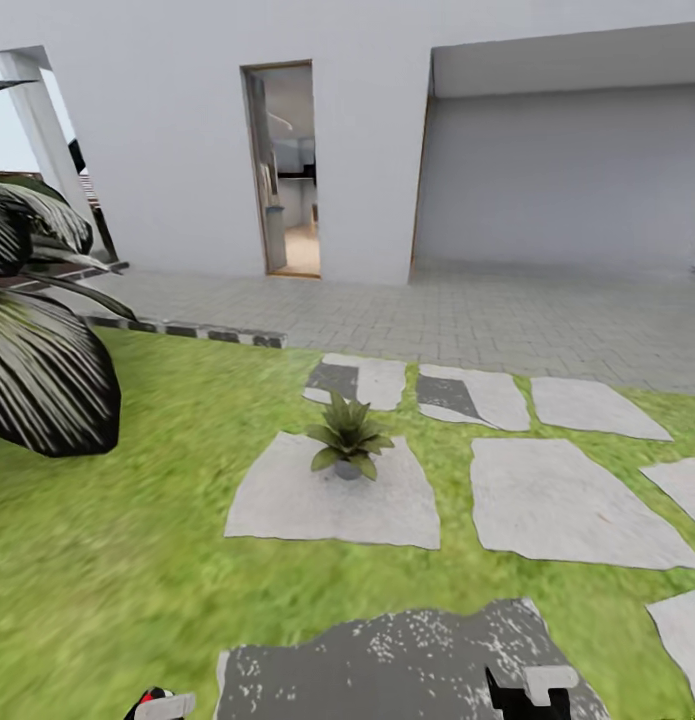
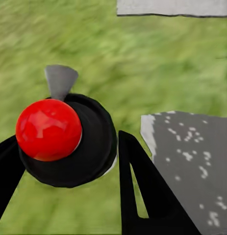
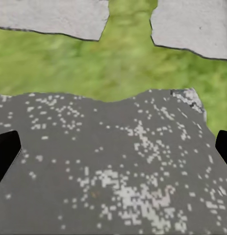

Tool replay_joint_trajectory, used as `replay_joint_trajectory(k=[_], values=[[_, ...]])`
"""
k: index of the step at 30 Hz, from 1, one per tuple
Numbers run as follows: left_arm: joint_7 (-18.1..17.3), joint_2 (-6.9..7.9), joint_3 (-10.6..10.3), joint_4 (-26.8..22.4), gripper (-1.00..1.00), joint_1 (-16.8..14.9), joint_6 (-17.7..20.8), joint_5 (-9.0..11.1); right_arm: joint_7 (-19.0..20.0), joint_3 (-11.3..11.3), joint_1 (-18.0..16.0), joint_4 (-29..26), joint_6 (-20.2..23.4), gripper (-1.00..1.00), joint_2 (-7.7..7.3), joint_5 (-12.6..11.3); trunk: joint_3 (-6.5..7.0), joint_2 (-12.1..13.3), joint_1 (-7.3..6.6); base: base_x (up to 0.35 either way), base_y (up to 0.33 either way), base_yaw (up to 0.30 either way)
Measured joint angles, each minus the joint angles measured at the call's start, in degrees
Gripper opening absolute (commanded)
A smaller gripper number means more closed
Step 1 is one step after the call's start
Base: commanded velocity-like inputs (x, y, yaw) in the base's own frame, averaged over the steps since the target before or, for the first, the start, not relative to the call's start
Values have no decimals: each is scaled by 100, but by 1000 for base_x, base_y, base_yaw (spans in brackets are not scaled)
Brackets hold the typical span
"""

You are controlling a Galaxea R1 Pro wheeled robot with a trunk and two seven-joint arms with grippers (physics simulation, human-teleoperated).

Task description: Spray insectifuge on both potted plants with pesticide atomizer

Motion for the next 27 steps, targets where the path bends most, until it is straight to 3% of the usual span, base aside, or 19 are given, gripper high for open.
replay_joint_trajectory(k=[12, 27], values=[[0, 5, 1, 1, -100, 0, -1, 1, 0, 3, -1, 0, -1, 100, 0, 3, 0, 1, 2, 201, 283, -262], [-2, 8, -5, 0, -100, 0, -7, -1, 0, 0, -4, 0, 1, 100, 0, -2, 0, 0, 2, 18, 303, -262]])
